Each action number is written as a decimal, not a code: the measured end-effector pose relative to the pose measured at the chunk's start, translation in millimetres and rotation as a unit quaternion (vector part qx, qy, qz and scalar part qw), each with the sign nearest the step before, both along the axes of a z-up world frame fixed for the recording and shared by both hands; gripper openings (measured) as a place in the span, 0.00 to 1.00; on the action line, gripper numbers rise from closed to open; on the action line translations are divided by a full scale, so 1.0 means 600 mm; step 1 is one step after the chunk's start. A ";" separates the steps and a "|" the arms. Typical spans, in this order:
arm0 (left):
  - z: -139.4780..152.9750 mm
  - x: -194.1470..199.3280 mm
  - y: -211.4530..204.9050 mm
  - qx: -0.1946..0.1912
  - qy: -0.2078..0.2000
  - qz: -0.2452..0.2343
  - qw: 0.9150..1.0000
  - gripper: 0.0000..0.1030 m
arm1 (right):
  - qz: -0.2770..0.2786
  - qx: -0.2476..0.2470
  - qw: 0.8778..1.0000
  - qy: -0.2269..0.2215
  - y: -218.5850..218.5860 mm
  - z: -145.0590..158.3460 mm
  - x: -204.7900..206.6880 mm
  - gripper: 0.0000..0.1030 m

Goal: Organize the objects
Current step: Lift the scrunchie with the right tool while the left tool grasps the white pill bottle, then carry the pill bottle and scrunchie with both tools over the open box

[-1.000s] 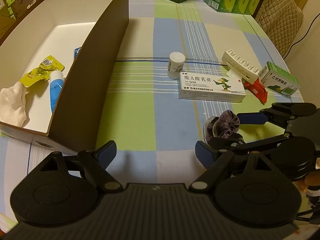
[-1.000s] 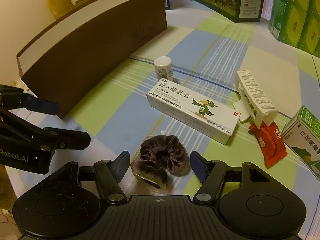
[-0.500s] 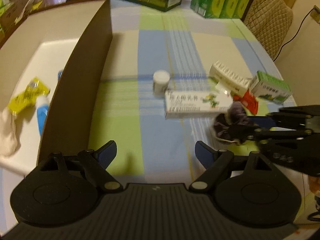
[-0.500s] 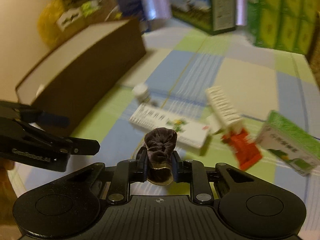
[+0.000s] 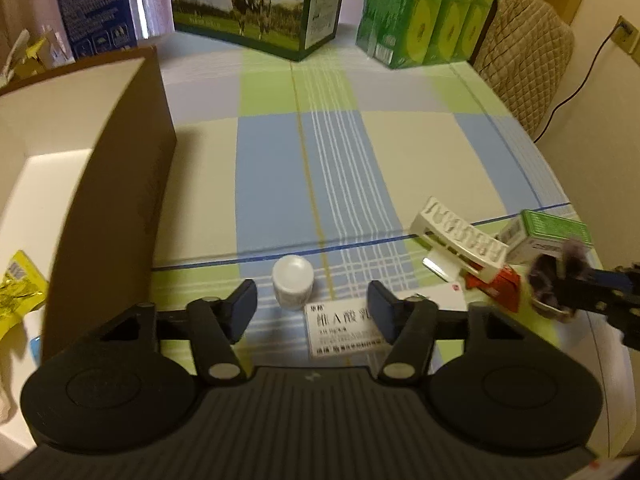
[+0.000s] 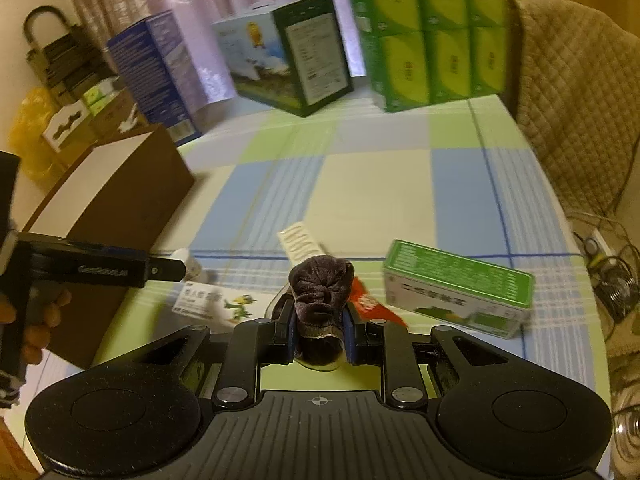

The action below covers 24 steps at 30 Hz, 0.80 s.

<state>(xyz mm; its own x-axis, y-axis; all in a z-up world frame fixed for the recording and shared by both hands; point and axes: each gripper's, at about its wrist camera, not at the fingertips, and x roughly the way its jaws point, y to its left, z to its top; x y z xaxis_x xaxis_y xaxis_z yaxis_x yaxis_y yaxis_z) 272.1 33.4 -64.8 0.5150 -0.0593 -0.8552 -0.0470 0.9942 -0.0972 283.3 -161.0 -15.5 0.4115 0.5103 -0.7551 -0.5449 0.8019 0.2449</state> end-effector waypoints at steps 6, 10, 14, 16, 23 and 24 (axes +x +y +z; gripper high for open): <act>-0.032 0.032 0.012 -0.010 0.022 0.005 1.000 0.36 | -0.019 0.000 1.000 0.007 -0.016 -0.004 0.003 0.19; -0.044 0.039 0.018 -0.012 0.029 0.005 0.999 0.27 | -0.028 -0.002 1.000 0.010 -0.022 -0.009 0.005 0.19; -0.047 0.041 0.020 -0.013 0.025 0.005 1.000 0.23 | -0.031 -0.004 0.999 0.012 -0.021 -0.011 0.006 0.19; -0.046 0.041 0.020 -0.013 0.021 0.003 1.000 0.22 | -0.030 -0.005 0.999 0.011 -0.020 -0.011 0.005 0.19; -0.015 0.021 0.019 -0.017 -0.002 0.002 1.000 0.22 | -0.026 -0.004 1.000 0.004 -0.016 -0.003 -0.001 0.19; -0.008 0.016 0.019 -0.018 -0.006 0.002 1.000 0.22 | -0.024 -0.004 1.000 0.002 -0.015 -0.001 -0.002 0.19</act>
<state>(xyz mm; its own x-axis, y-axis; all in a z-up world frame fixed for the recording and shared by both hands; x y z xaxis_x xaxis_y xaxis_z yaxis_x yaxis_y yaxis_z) 281.8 44.8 -69.4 0.5255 -0.0873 -0.8463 -0.0497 0.9899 -0.1330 282.0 -169.9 -16.3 0.4319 0.4847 -0.7606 -0.5052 0.8286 0.2412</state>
